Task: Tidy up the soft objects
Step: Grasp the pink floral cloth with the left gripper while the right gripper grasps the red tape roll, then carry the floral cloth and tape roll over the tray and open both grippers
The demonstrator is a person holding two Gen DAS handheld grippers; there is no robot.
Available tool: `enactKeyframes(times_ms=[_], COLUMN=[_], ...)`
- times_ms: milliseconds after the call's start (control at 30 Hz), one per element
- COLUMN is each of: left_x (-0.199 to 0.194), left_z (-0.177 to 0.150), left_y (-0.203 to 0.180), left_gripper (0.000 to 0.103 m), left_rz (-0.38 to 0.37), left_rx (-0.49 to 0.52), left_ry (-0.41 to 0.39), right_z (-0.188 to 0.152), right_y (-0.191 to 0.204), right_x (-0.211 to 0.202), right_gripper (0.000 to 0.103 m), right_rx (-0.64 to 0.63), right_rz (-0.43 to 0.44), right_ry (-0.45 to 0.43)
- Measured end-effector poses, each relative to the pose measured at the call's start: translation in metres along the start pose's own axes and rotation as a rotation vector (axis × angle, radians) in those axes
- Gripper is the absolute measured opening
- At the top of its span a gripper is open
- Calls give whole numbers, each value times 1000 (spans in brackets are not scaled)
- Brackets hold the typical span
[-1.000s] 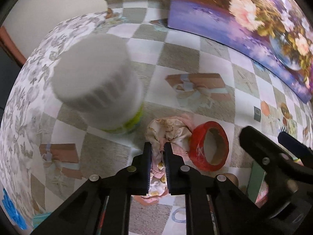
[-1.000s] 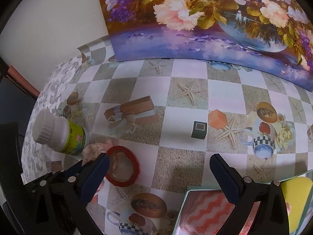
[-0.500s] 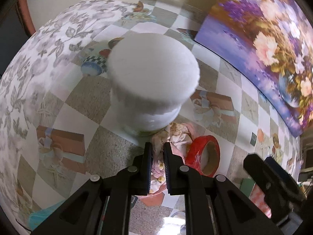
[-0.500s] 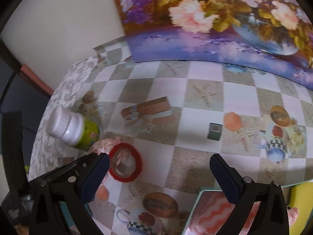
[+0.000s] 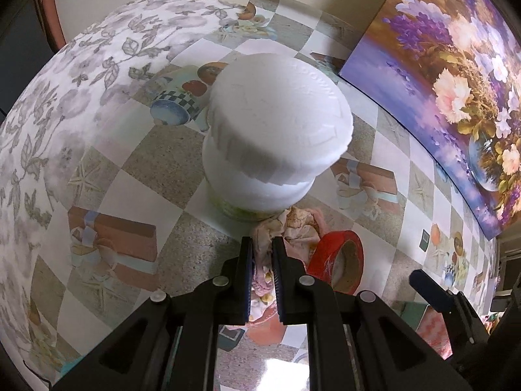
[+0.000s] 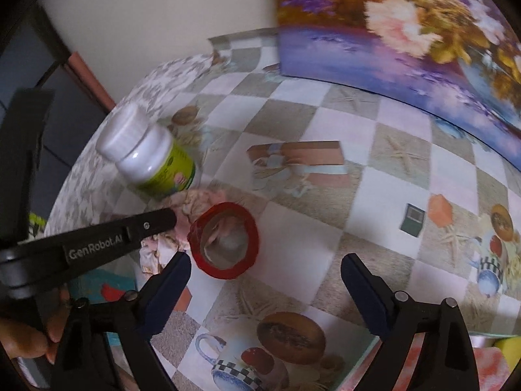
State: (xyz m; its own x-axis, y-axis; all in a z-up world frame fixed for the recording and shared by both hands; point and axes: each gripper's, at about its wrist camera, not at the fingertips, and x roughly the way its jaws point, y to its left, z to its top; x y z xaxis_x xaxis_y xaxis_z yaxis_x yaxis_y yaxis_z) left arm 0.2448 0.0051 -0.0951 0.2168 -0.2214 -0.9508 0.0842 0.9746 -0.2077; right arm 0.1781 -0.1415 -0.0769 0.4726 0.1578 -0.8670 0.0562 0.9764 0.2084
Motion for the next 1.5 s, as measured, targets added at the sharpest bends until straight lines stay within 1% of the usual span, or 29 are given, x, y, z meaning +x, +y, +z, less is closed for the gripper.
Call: enactKeyframes(times_ms=[267,333,467,533,600,667,833,900,933,967,1067,1200,1400,1500], left_x=[0,1,3,4,5,4,4,4,4,4,4,3,-9,-23], left_z=[3,2,3,2,2,1,0,0,0,0,1,1,1,0], left_y=[2,3,1,1,1,-2,-2,-2,-2,-2,-4,-5,-10,-19], left_gripper=[12,12,12,12,12,12,12,12,12,12,12,12,12,11], left_rz=[10,11,18,22,25,26,30,33,33,34,36,35,24,8], left_rx=[10,11,14,18,18,21,24,27,28,30,30,33,48,73], left_ry=[9,10,9,10,10,9,9,8,8,8,6,2,-18,-41], right_z=[-3,-3,-2,-2,-3,-3,-2,-2,-1,-1,-1,-2,-2,-2], right_y=[12,16,24,29,33,35,34,35,36,37,36,28,19,14], right_x=[18,21,26,28,27,27,27,28,29,30,29,24,2,-16], right_gripper=[88,87,82,80,78,73,67,63,58,56,56,56,56,56], right_rx=[-30,-34,-44,-56,-64,-66,-55,-57,-60,-63,-62,-43,-14,-6], right_rz=[-25,-31,-36,-51,-46,-50,-52,-49,-49,-48,-42,-63,-71,-91], right_ry=[22,22,18,13,7,3,-7,-9,-9,-8,-4,-1,-27,-46])
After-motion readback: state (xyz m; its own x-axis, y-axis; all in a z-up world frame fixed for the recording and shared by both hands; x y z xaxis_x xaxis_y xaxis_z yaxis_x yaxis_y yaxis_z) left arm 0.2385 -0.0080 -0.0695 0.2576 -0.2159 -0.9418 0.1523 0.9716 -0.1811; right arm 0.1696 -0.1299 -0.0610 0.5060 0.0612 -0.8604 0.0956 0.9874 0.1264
